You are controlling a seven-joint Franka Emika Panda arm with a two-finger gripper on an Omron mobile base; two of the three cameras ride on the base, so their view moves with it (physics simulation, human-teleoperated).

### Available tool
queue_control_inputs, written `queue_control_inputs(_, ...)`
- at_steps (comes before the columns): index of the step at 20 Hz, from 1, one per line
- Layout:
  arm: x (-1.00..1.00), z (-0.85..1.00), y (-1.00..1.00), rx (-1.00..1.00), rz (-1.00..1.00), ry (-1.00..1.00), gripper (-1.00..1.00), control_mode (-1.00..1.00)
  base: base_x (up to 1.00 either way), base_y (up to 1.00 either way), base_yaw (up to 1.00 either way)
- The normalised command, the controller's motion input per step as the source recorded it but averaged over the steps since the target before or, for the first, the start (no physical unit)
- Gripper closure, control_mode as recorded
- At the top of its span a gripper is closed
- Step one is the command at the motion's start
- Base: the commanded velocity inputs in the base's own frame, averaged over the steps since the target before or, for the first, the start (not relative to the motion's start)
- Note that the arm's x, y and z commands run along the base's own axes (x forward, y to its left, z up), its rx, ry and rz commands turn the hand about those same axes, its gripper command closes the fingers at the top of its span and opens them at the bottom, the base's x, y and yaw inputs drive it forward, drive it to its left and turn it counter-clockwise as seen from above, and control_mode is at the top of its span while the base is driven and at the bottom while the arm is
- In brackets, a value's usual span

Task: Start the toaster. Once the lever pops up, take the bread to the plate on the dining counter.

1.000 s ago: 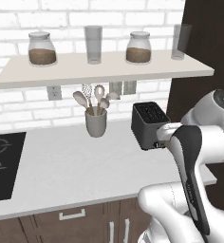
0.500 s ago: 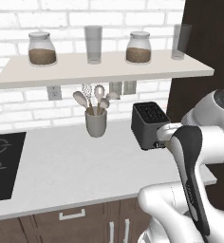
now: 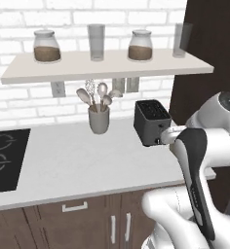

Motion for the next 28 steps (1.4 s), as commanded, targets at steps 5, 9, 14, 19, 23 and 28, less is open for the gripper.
queue_control_inputs(5, 0.00, 0.00, 0.00, 0.00, 0.00, 0.00, 1.00, 1.00, -0.57, 0.61, 0.35)
queue_control_inputs(9, 0.00, 0.00, 0.00, 0.00, 0.00, 0.00, 1.00, 1.00, -0.23, 0.66, 0.55)
queue_control_inputs(14, 0.00, 0.00, 0.00, 0.00, 0.00, 0.00, 1.00, 1.00, -0.11, 0.56, 0.70)
queue_control_inputs(19, 0.00, 0.00, 0.00, 0.00, 0.00, 0.00, 1.00, 1.00, -0.10, 0.33, 0.92)
queue_control_inputs(23, 0.00, 0.00, 0.00, 0.00, 0.00, 0.00, 1.00, 1.00, -0.08, 0.17, 1.00)
queue_control_inputs(28, 0.00, 0.00, 0.00, 0.00, 0.00, 0.00, 1.00, 1.00, 0.00, 0.04, 1.00)
